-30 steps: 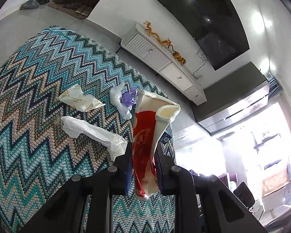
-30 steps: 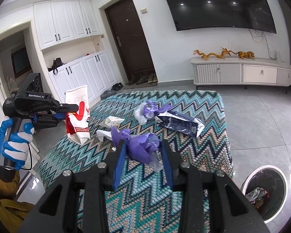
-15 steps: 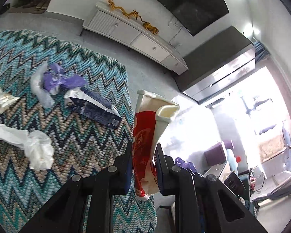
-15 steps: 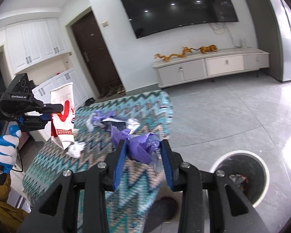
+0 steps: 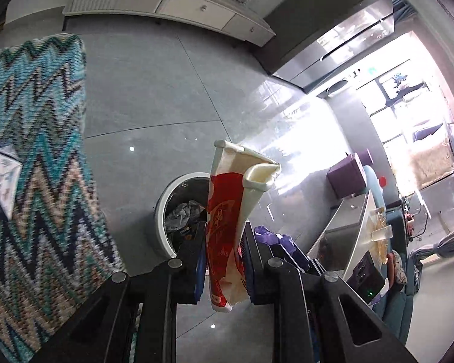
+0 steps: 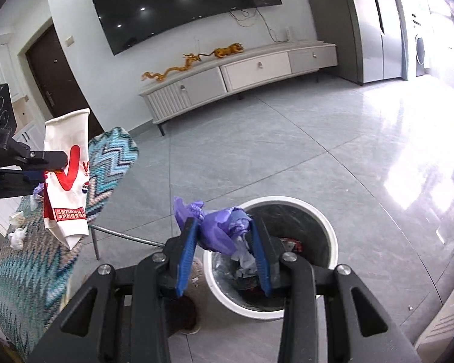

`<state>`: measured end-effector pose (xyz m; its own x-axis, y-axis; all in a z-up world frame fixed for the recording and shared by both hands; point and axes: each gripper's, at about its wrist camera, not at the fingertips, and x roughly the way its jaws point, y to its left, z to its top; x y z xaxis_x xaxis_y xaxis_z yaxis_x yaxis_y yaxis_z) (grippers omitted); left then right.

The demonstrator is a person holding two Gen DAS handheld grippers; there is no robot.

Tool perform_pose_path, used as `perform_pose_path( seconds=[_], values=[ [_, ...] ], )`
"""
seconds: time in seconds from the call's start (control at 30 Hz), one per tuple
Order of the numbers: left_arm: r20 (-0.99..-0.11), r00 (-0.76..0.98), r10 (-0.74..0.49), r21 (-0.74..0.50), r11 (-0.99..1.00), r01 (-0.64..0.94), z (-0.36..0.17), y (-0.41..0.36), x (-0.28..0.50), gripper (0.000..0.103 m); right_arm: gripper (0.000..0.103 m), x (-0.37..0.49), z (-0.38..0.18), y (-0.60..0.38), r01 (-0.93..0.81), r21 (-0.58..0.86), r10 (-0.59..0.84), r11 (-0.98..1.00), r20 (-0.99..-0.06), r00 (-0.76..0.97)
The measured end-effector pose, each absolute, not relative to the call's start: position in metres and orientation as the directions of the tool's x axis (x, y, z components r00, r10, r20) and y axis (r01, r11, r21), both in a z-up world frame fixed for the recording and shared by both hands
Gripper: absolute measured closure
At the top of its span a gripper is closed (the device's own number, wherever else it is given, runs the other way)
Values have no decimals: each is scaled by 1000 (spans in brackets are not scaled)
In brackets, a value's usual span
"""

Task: Collect trash
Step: 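Open both grippers over the bin to drop the items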

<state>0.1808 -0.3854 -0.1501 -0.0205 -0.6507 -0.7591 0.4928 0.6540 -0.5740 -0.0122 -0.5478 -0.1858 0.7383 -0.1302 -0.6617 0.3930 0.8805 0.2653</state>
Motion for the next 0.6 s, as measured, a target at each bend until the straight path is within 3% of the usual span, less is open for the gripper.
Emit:
perform_pose_path(
  seconds=[0.4,0.53,0.6],
  values=[
    [-819,-45,-572,-500,672,546,-214,-470,175,76,66,13,-255,-594,496,175,-205,850,-757,620],
    [-815,-83,-573,-519,658,546,-225,-477,178,72,40,24,-274,-600,523,138,-226,841,-789,572],
    [-812,-82,-578,-518,648,558,-222,-477,177,72,40,25,-280,-601,535,129,-234,835,-798,556]
  ],
)
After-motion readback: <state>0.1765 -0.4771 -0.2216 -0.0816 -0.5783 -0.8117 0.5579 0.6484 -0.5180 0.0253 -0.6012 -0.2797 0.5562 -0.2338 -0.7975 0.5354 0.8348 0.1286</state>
